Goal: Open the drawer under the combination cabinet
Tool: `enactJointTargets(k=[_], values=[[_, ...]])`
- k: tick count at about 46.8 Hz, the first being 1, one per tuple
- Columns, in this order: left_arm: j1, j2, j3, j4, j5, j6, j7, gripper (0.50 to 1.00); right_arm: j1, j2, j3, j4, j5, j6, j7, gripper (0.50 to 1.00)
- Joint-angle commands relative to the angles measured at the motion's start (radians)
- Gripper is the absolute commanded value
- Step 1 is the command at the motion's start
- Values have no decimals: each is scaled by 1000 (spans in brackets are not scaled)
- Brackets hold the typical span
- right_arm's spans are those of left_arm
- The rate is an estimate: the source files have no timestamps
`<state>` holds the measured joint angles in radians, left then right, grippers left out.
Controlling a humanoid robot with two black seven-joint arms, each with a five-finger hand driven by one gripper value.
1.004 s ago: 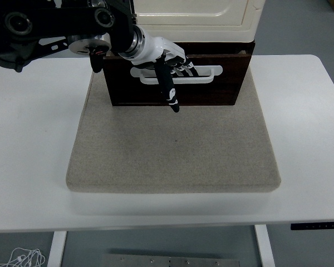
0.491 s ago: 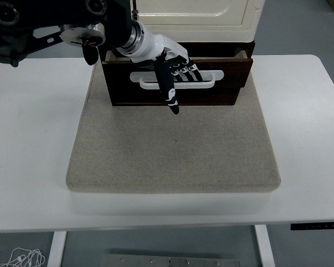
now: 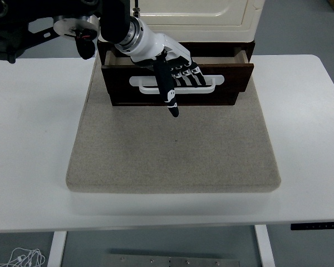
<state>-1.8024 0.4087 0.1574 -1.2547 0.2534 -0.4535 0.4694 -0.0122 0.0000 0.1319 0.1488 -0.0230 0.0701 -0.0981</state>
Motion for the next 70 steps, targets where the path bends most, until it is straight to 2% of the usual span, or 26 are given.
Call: enactJointTargets(k=[1, 28, 41, 48, 56, 60, 70], values=[[3, 1, -12, 0, -2, -10, 0, 1000, 0, 0, 0, 0, 0, 0, 0, 928], [9, 9, -94, 0, -14, -89, -2, 1000, 0, 0, 0, 0, 0, 0, 0, 928], [12, 10, -243, 14, -39, -91, -14, 1000, 0, 0, 0, 0, 0, 0, 0, 926], [11, 7, -367, 67, -43, -85, -34, 1000, 0, 0, 0, 0, 0, 0, 0, 928], [17, -8, -524, 129, -40, -74, -103, 1000, 1, 0, 0, 0, 0, 0, 0, 926], [12, -11, -588, 158, -40, -42, -155, 1000, 0, 0, 0, 0, 0, 0, 0, 928], [12, -5, -710, 208, -40, 91, -346, 1000, 0, 0, 0, 0, 0, 0, 0, 926]])
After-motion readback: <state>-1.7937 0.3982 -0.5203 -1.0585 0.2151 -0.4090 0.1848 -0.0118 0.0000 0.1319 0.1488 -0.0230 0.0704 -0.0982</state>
